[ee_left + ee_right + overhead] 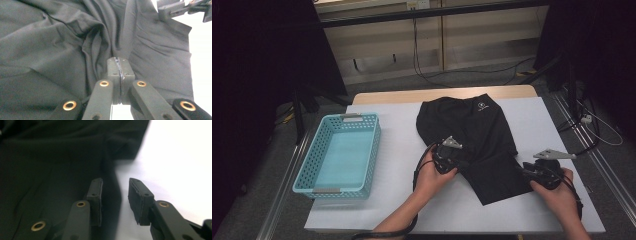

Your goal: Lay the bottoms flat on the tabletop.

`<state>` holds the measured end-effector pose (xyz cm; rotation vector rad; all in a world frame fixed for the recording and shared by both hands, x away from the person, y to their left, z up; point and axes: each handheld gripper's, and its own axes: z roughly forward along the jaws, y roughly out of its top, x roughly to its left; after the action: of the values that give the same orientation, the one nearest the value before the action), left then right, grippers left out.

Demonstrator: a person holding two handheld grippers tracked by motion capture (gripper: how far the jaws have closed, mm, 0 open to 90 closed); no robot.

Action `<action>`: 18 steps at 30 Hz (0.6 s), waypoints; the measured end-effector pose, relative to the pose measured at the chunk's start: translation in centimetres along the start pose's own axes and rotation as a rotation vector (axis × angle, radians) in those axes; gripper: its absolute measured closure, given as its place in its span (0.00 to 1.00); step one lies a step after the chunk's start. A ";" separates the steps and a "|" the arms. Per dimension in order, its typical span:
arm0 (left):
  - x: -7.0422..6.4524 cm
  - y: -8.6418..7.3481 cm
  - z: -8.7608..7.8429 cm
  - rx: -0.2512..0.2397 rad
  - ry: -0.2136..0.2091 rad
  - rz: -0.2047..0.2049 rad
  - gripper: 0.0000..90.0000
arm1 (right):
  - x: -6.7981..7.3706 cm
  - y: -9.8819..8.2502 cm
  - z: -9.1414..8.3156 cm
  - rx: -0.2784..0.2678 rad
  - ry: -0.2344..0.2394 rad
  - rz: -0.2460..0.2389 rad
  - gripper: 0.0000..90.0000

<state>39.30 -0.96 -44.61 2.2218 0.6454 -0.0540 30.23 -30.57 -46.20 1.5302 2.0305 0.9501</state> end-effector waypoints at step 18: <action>-0.7 -0.1 0.5 -0.057 -0.022 0.083 0.74 | -1.7 -1.2 -1.9 -0.010 -0.061 0.024 0.87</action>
<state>38.71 -1.56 -44.87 2.1872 0.5358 -0.0181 28.68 -32.92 -45.93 1.5628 1.9665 0.9098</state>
